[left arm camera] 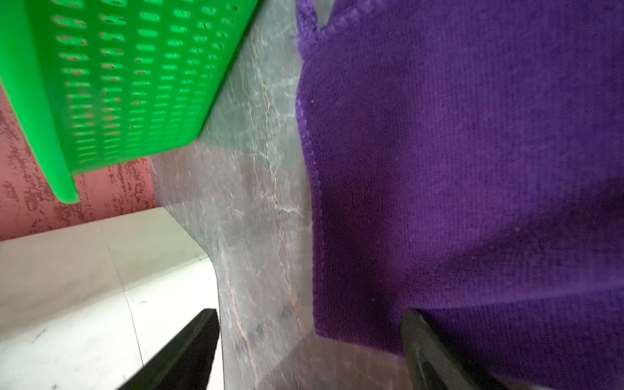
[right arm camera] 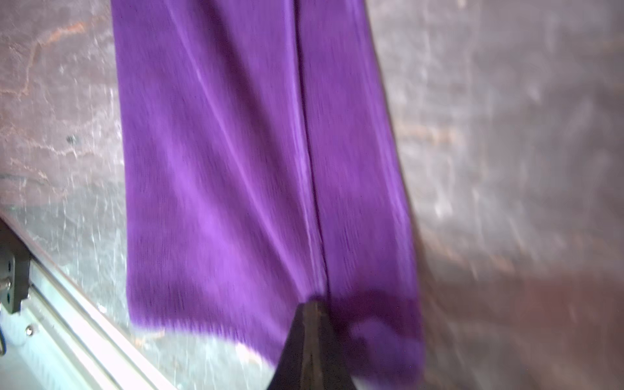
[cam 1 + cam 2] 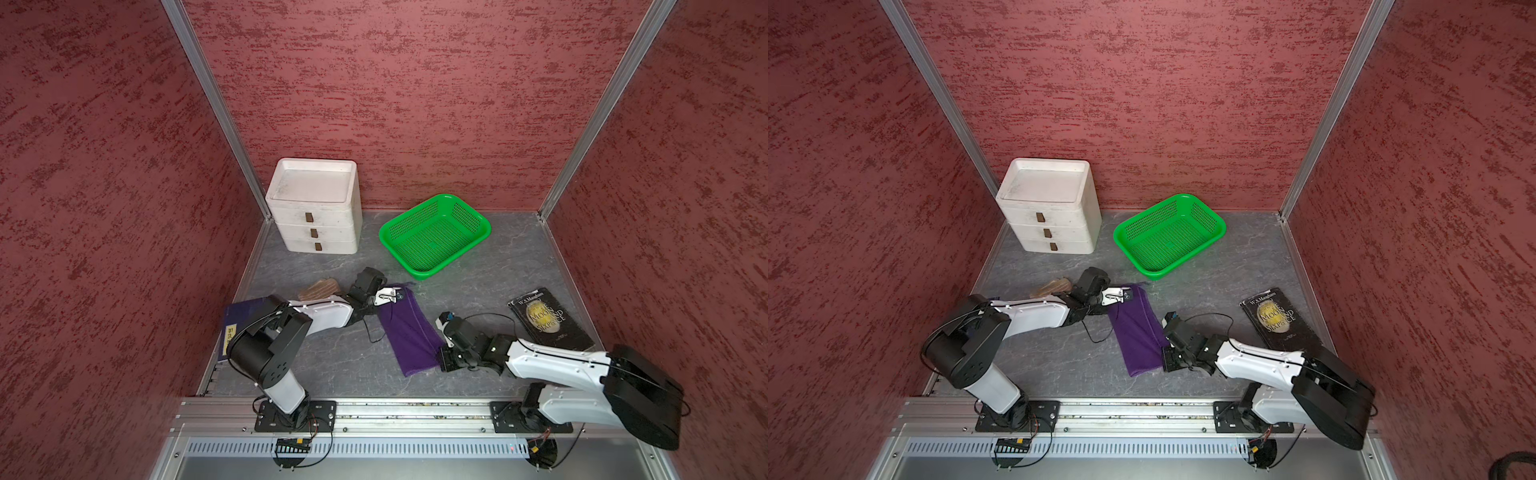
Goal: Fold the square dishcloth
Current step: Adjust the cleaning item at the center of the board.
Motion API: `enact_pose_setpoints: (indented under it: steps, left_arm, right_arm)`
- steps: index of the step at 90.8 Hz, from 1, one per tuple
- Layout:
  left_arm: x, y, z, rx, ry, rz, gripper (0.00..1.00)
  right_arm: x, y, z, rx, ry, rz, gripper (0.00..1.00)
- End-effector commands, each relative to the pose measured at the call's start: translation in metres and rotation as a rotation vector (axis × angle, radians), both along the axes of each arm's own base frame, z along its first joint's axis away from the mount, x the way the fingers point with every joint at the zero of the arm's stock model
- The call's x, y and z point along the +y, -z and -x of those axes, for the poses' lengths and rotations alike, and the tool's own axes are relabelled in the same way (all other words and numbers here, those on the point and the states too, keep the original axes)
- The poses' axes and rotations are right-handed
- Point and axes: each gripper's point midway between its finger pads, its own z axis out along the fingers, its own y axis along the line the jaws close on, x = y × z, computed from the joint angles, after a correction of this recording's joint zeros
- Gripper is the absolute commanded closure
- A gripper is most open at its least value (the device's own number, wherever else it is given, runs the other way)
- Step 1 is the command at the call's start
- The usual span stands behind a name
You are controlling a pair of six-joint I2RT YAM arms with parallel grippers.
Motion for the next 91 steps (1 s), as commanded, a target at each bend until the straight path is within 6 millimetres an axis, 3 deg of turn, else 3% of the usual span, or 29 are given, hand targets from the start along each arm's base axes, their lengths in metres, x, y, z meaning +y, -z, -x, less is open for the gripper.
enact_pose_setpoints:
  steps: [1, 18, 31, 42, 49, 57, 67, 75, 91]
  left_arm:
    - [-0.007, 0.004, 0.007, 0.032, 0.012, 0.024, 0.11]
    - [-0.002, -0.004, 0.047, 0.168, 0.056, 0.049, 0.1]
    - [0.001, -0.032, 0.091, 0.29, 0.097, 0.126, 0.09]
    - [-0.005, -0.049, 0.142, 0.417, 0.17, 0.166, 0.1]
    - [-0.013, -0.046, 0.178, 0.49, 0.245, 0.148, 0.13]
    - [-0.027, -0.042, 0.214, 0.579, 0.323, 0.151, 0.17]
    - [-0.049, -0.037, 0.247, 0.652, 0.442, 0.18, 0.22]
    - [-0.062, -0.027, 0.263, 0.663, 0.524, 0.166, 0.24]
    - [-0.075, -0.005, 0.265, 0.675, 0.558, 0.091, 0.23]
  right_arm:
    - [-0.012, -0.016, 0.011, 0.02, 0.029, 0.001, 0.96]
    - [0.011, -0.085, -0.027, -0.119, -0.014, -0.135, 0.88]
    - [0.043, -0.093, -0.07, -0.131, -0.064, -0.179, 0.87]
    - [0.075, -0.077, -0.105, -0.109, -0.108, -0.199, 0.87]
    - [0.091, -0.064, -0.126, -0.106, -0.109, -0.217, 0.86]
    - [0.097, -0.042, -0.148, -0.108, -0.066, -0.194, 0.86]
    - [0.087, -0.013, -0.167, -0.094, 0.03, -0.175, 0.87]
    - [0.071, 0.001, -0.175, -0.092, 0.111, -0.168, 0.88]
    - [0.04, 0.015, -0.16, -0.061, 0.188, -0.116, 0.92]
